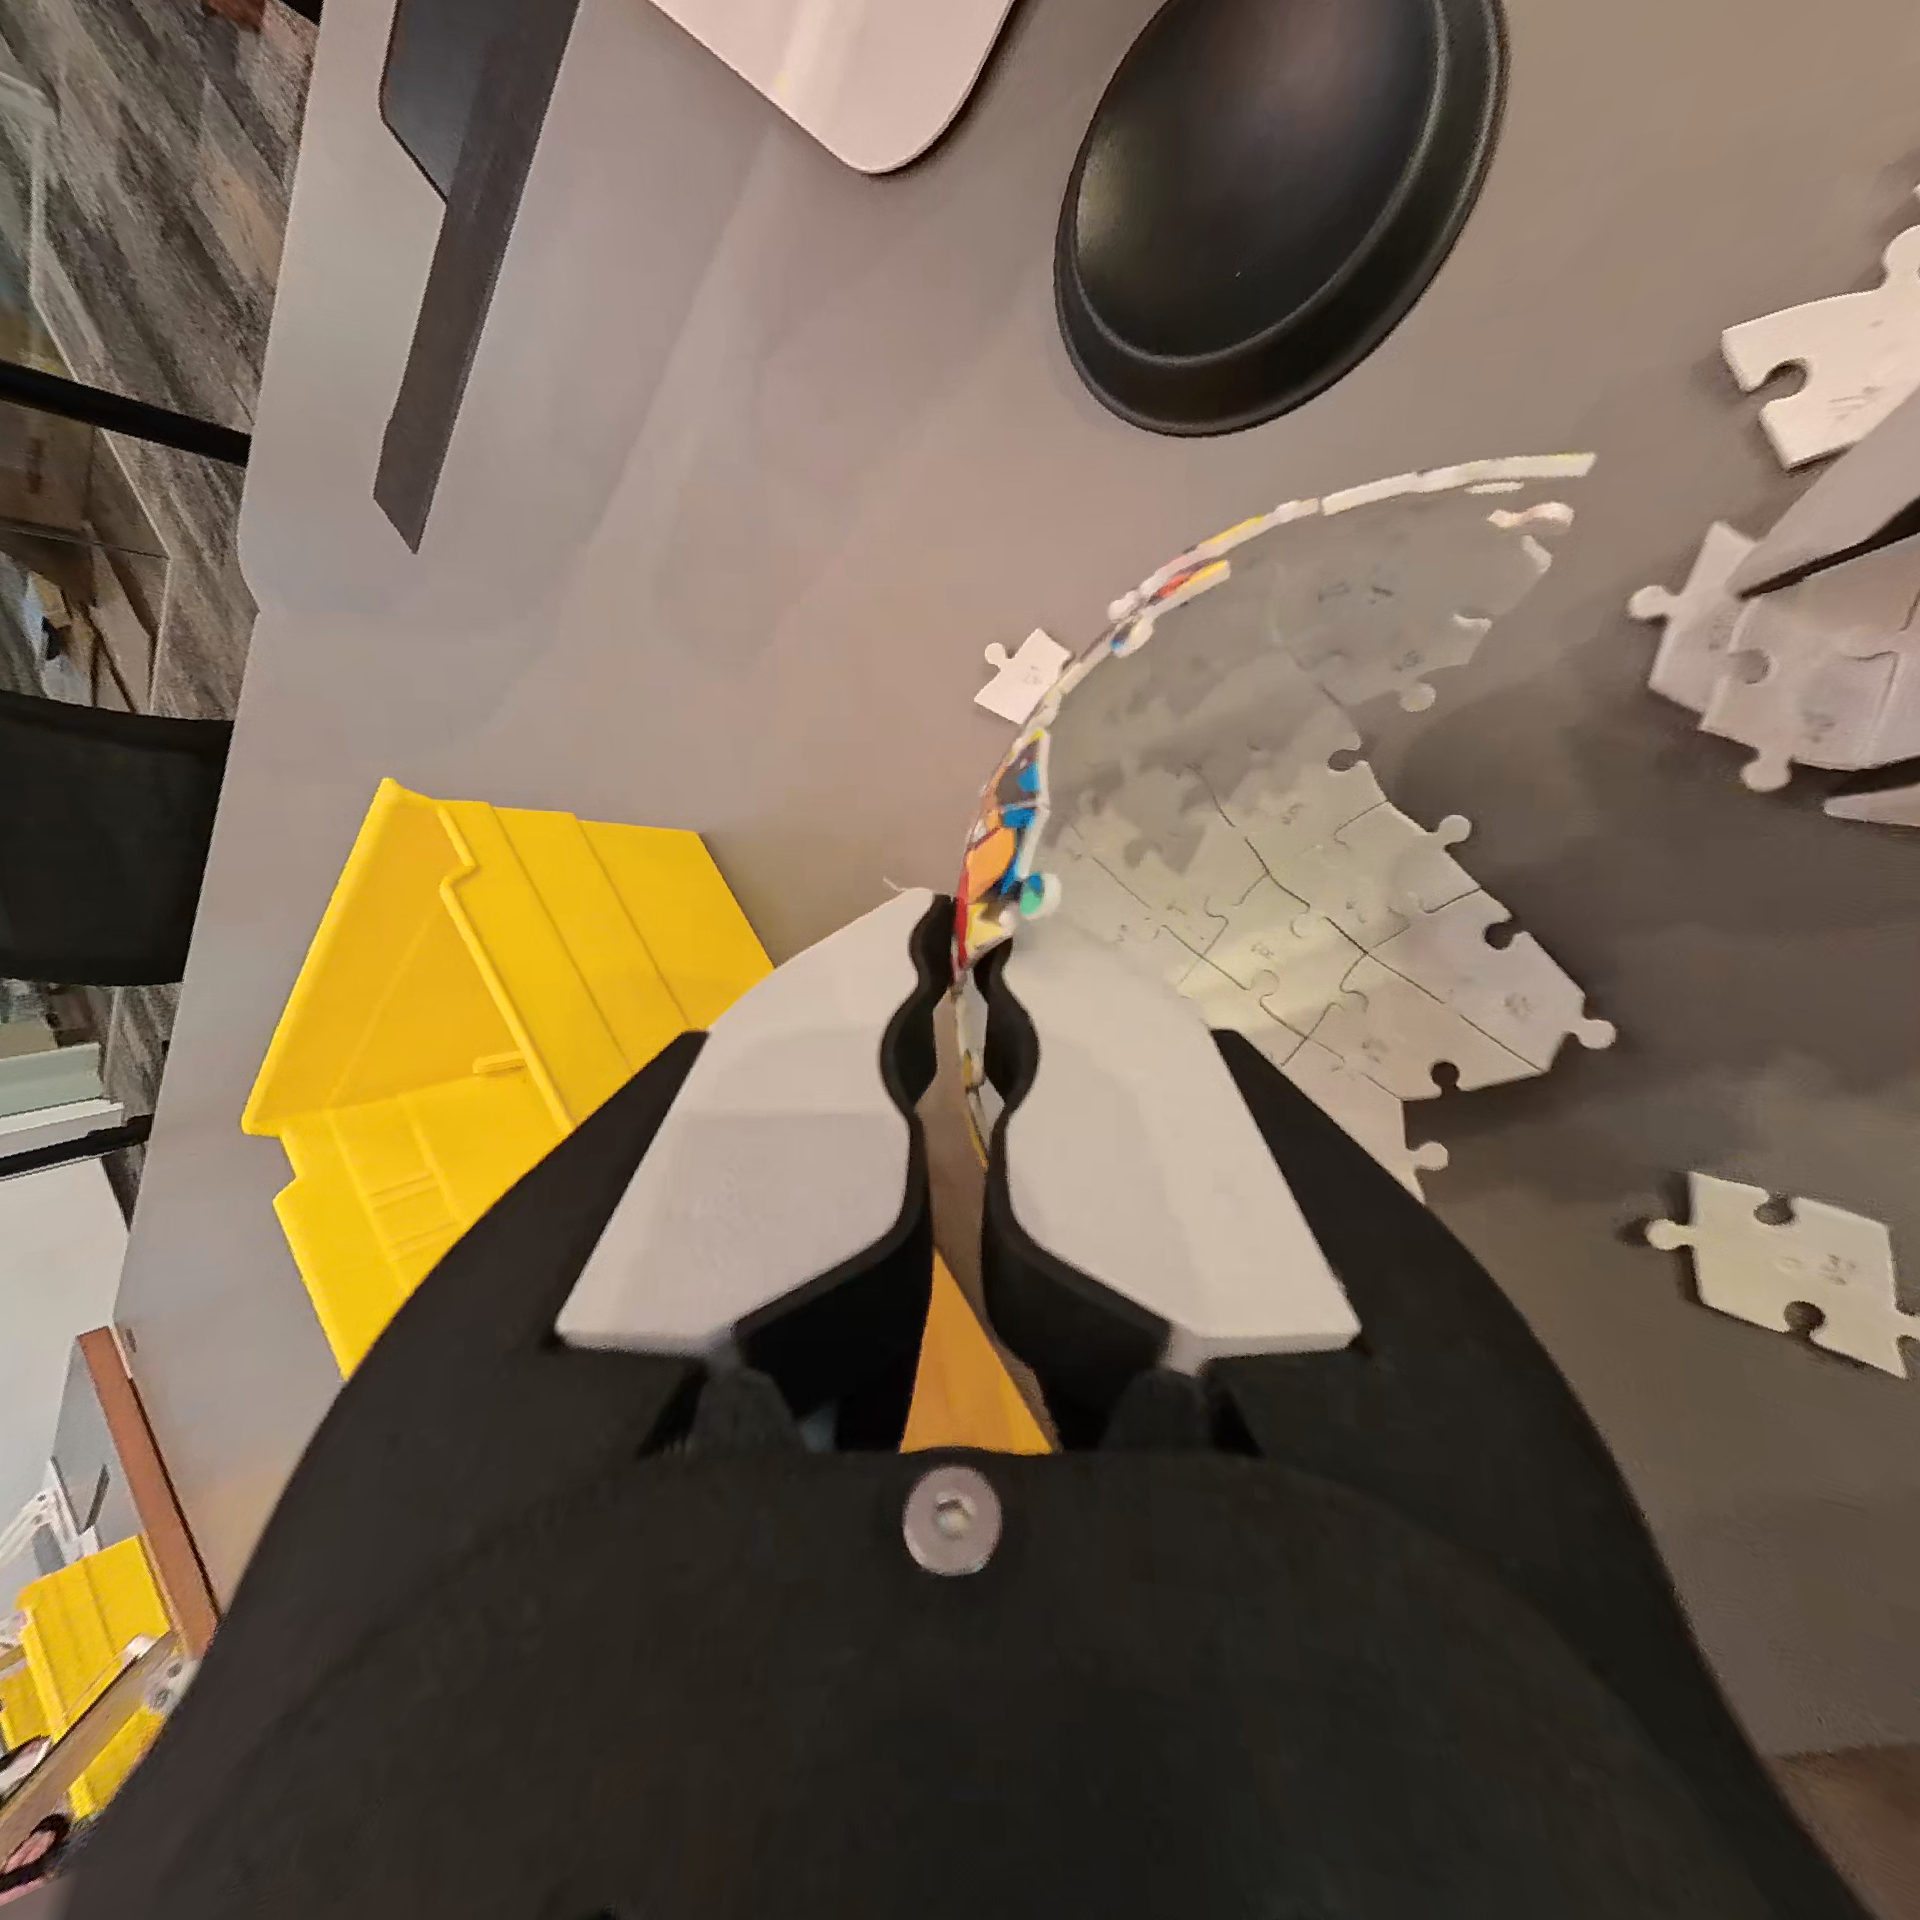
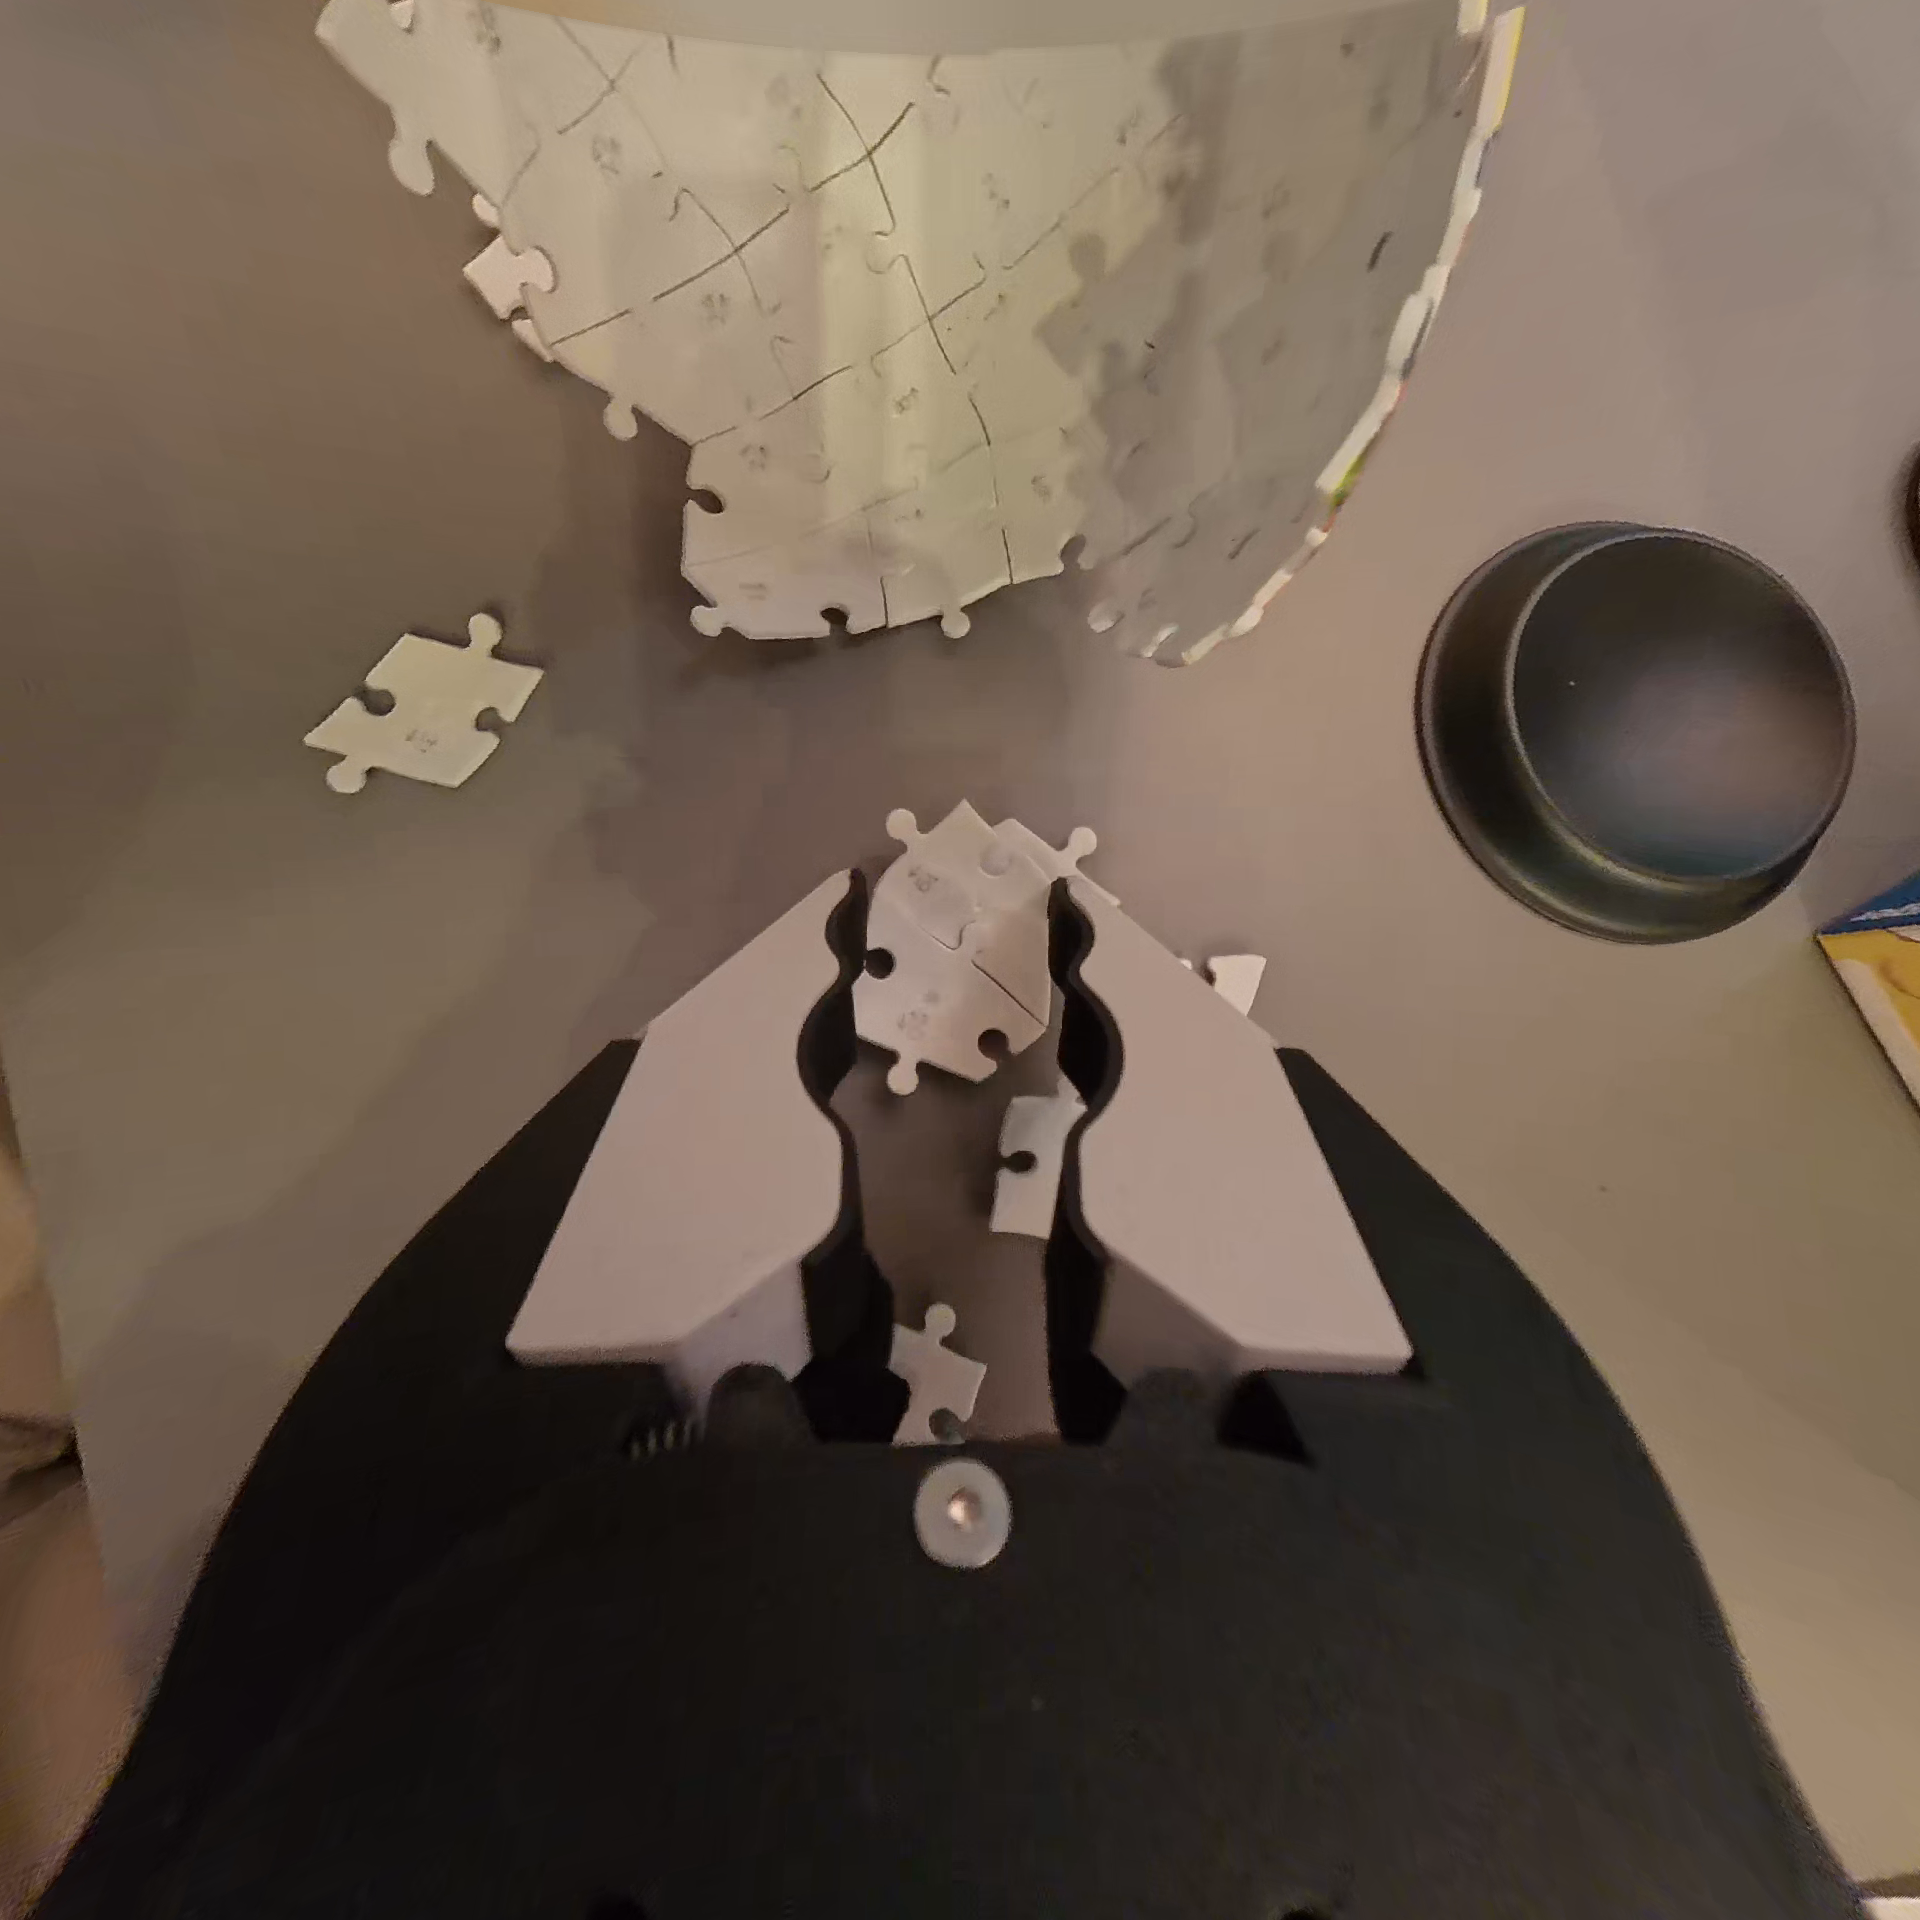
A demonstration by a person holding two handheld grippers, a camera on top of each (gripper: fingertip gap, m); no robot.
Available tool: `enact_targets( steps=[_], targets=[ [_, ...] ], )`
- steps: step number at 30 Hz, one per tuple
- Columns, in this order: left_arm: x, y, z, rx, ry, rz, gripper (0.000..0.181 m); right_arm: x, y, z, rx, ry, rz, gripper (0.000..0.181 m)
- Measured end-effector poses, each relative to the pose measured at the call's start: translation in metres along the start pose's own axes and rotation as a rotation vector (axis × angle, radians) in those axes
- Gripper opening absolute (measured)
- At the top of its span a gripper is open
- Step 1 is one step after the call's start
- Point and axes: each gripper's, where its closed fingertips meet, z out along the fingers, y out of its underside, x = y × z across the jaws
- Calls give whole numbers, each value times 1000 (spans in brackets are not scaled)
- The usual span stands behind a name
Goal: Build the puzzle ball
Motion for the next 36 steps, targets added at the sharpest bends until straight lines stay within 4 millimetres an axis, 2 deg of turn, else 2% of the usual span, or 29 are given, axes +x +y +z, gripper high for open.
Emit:
enact_targets(
  steps=[5, 11, 15, 17, 21, 28, 30, 36],
  targets=[
    [4, -2, -2, 7, 16, 4, 4, -19, -6, -9, 48, -91, -87, 34],
    [9, -7, -5, 23, 29, 17, 3, -46, 6, -8, 20, -179, -240, 34],
    [11, -9, -7, 34, 40, 27, 3, -54, 7, -12, 31, -208, -255, 36],
    [12, -9, -7, 35, 45, 28, 3, -52, 9, -16, 24, -209, -255, 45],
    [12, -9, -7, 39, 49, 25, 3, -43, 15, -23, 7, -207, -220, 50],
    [13, -10, -6, 49, 54, 25, 3, -45, 22, -17, -14, -232, -178, 45],
    [13, -10, -6, 51, 56, 26, 3, -44, 20, -17, -5, -230, -166, 39],
    [13, -10, -6, 50, 64, 30, 3, -43, 19, -17, 2, -217, -168, 38]
  ],
)
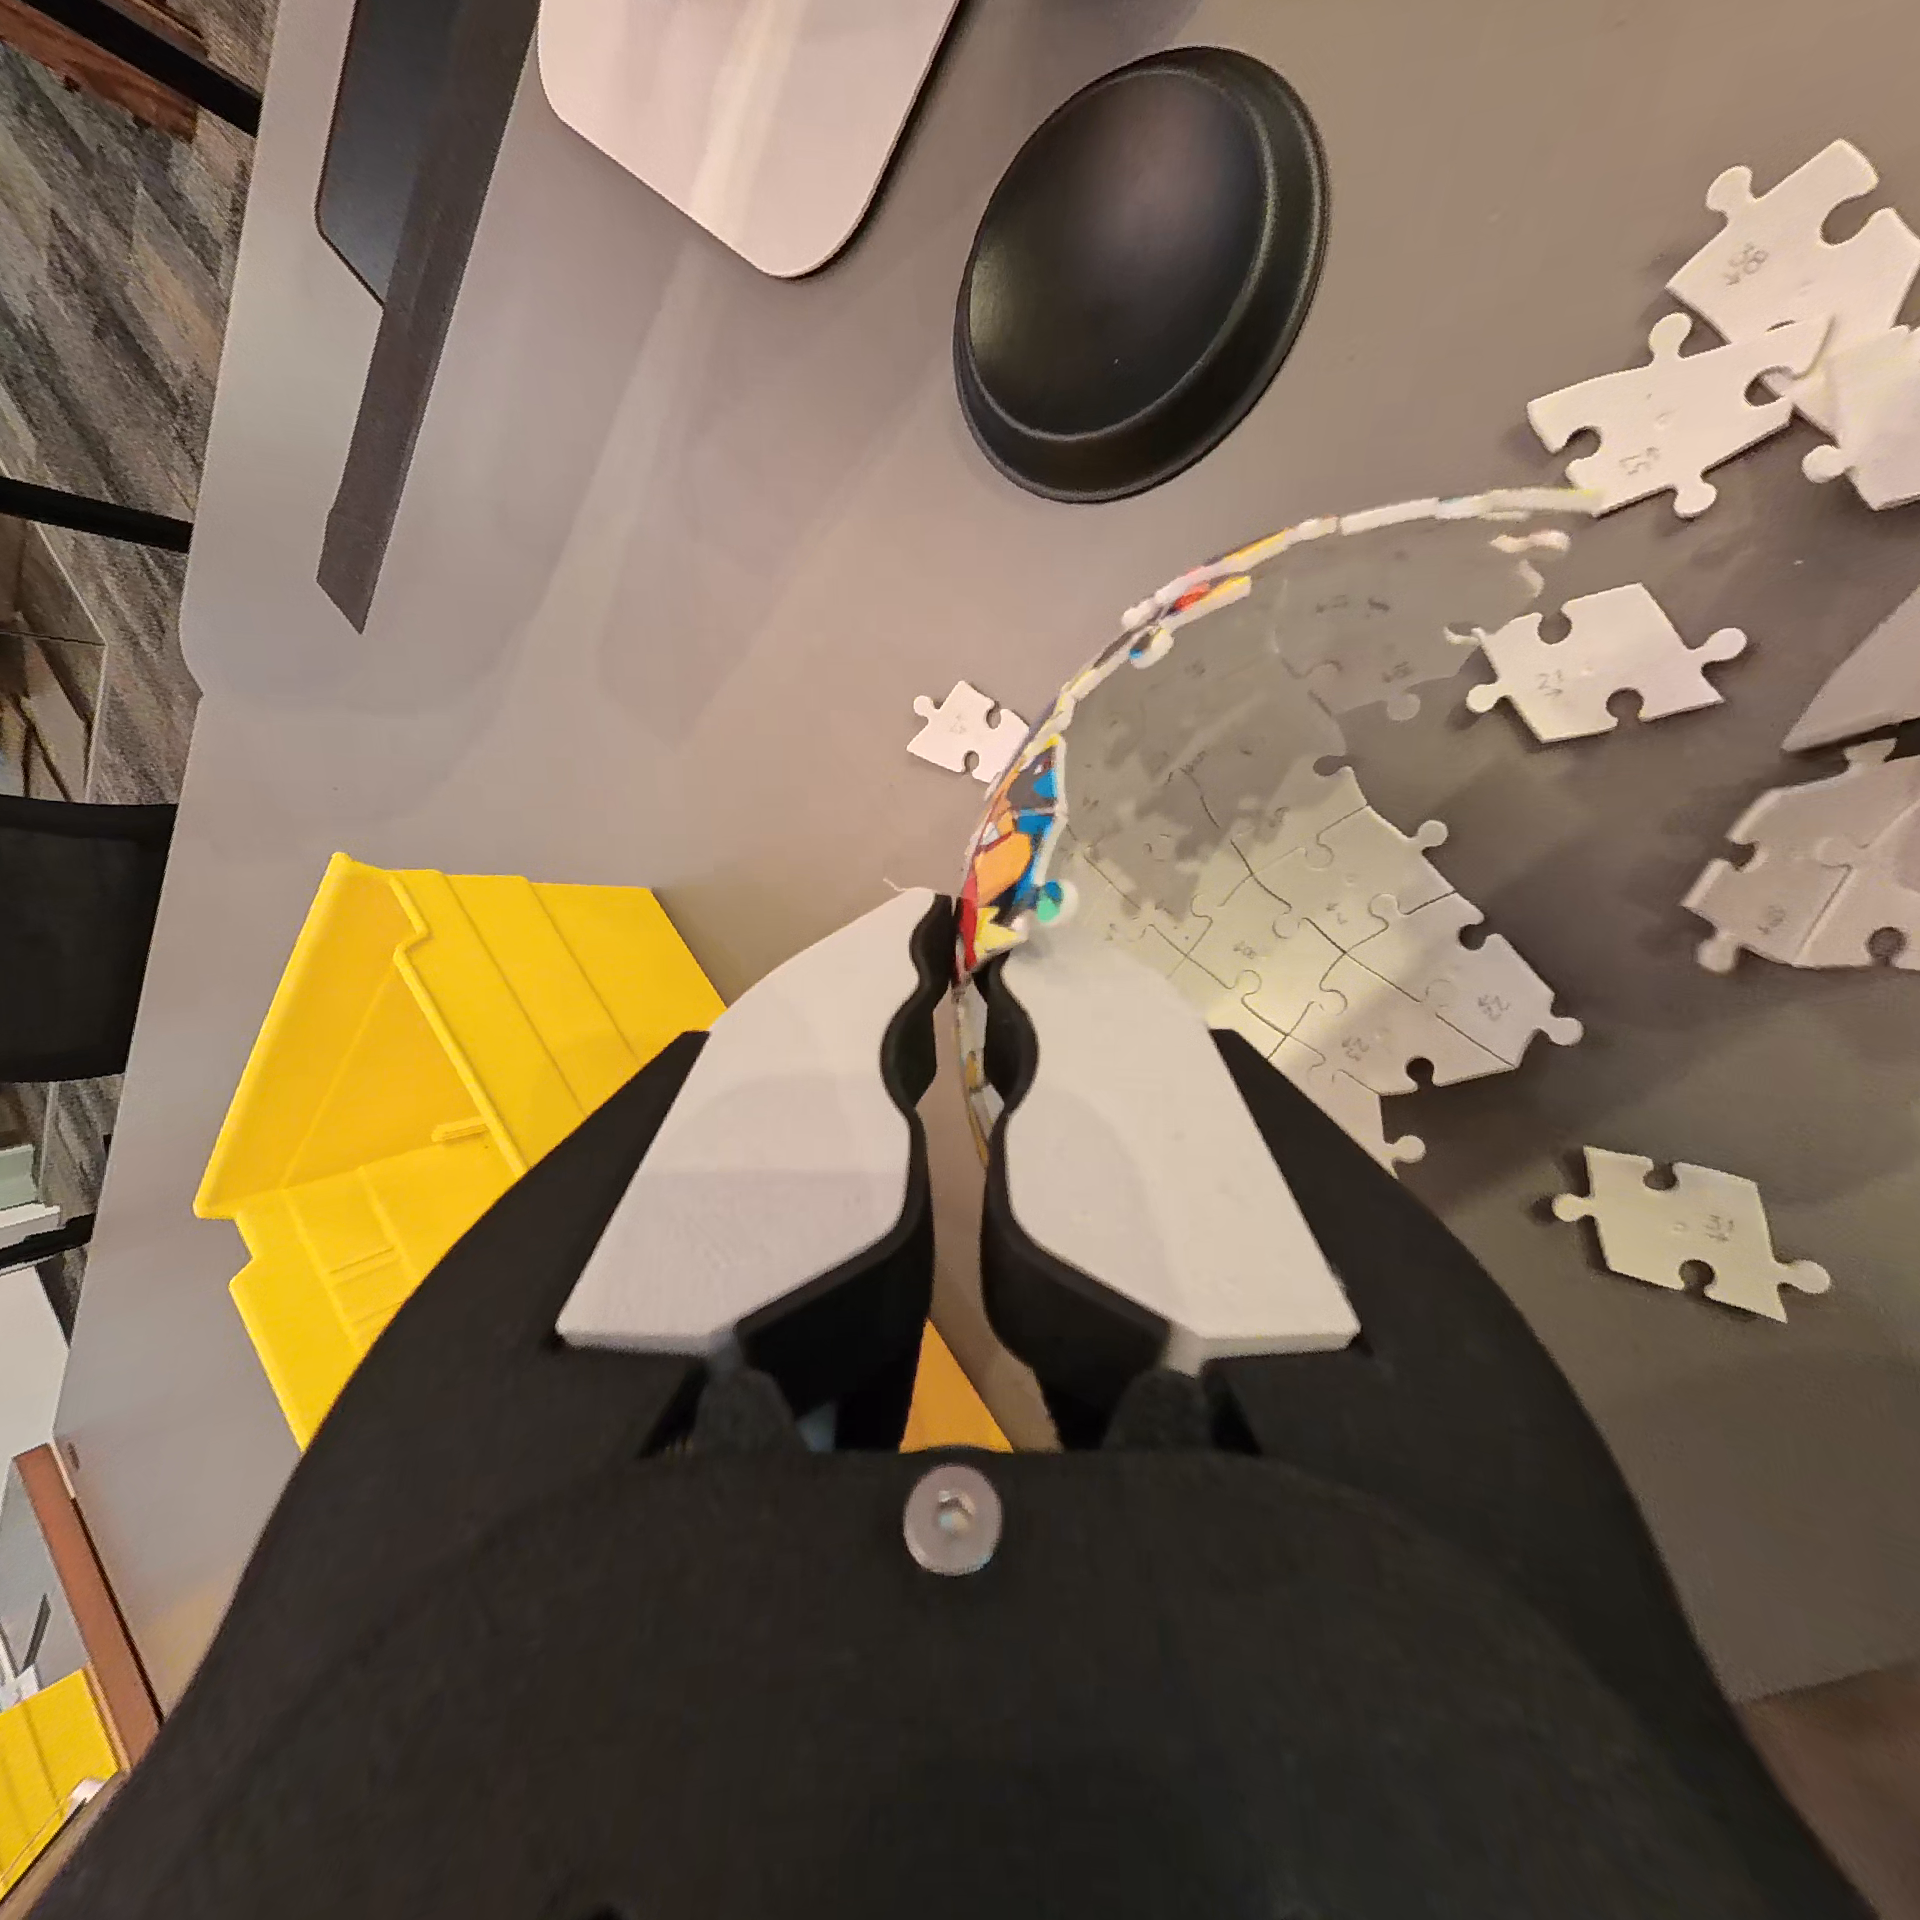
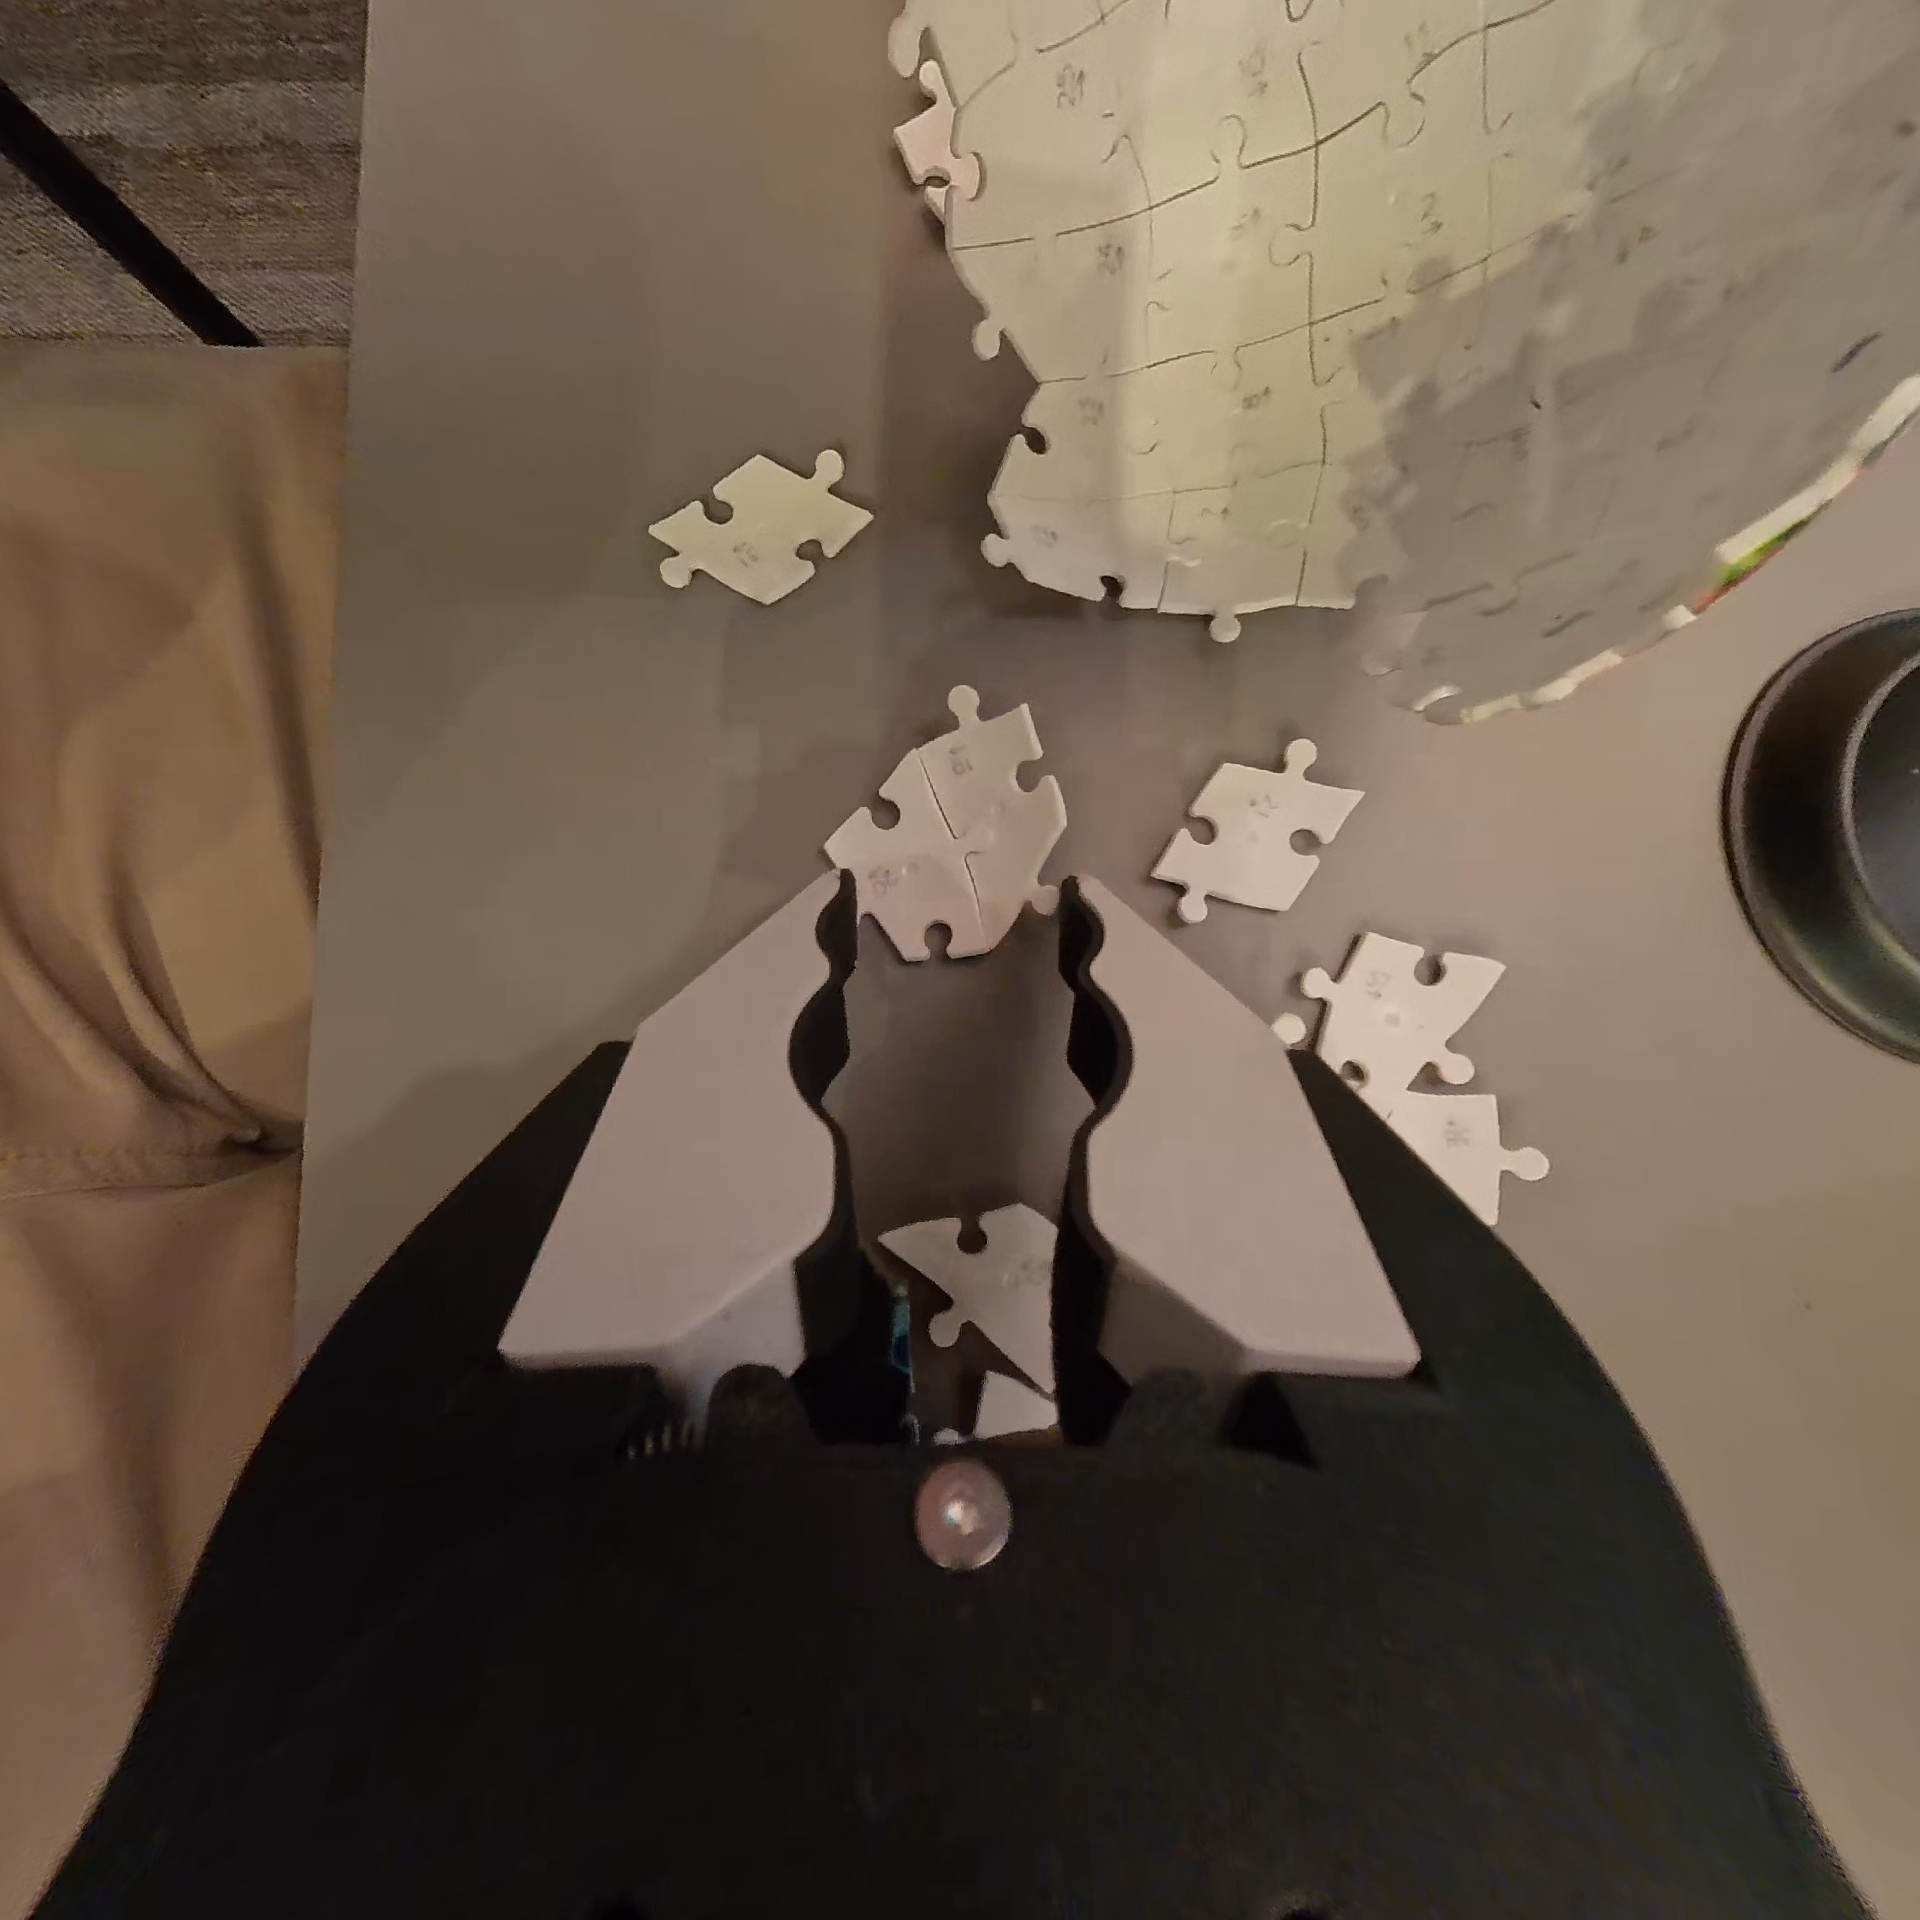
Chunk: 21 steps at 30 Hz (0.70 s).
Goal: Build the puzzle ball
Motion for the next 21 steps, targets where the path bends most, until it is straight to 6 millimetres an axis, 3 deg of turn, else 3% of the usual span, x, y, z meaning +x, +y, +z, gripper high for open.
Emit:
enact_targets(
  steps=[4, 5, 6, 10, 15, 21],
  targets=[
    [2, 2, -2, -9, 10, 2, 3, 4, -9, -1, 27, 40, 23, 35],
    [2, 2, -2, -12, 12, 1, 3, 8, -12, -1, 36, 65, 35, 16],
    [2, 3, -3, -17, 13, 0, 3, 10, -16, -2, 41, 87, 47, 15],
    [4, 5, -3, -31, 21, 2, 3, 11, -23, -1, 31, 141, 76, 18],
    [5, 7, -5, -37, 29, 2, 3, 1, -14, 7, -44, 105, 90, 47],
    [5, 8, -4, -35, 31, -2, 3, -5, -19, 14, -10, 74, 148, 33]
  ],
)
